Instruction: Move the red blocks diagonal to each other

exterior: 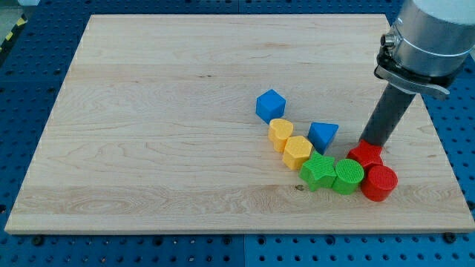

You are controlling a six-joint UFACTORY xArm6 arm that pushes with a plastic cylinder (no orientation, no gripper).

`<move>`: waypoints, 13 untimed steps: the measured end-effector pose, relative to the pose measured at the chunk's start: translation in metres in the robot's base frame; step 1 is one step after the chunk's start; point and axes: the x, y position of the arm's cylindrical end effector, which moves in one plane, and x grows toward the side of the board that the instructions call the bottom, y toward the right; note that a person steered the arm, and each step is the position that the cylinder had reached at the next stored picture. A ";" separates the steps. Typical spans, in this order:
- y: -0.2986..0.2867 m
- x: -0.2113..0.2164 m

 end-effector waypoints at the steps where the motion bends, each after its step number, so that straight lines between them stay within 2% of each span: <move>1: 0.002 -0.008; 2: 0.038 -0.004; 3: 0.084 0.030; 4: 0.107 0.086; 5: 0.105 0.113; 6: 0.064 0.112; 8: 0.028 0.113; 9: -0.005 0.095; 11: 0.041 0.028; 12: 0.042 0.031; 13: 0.042 0.078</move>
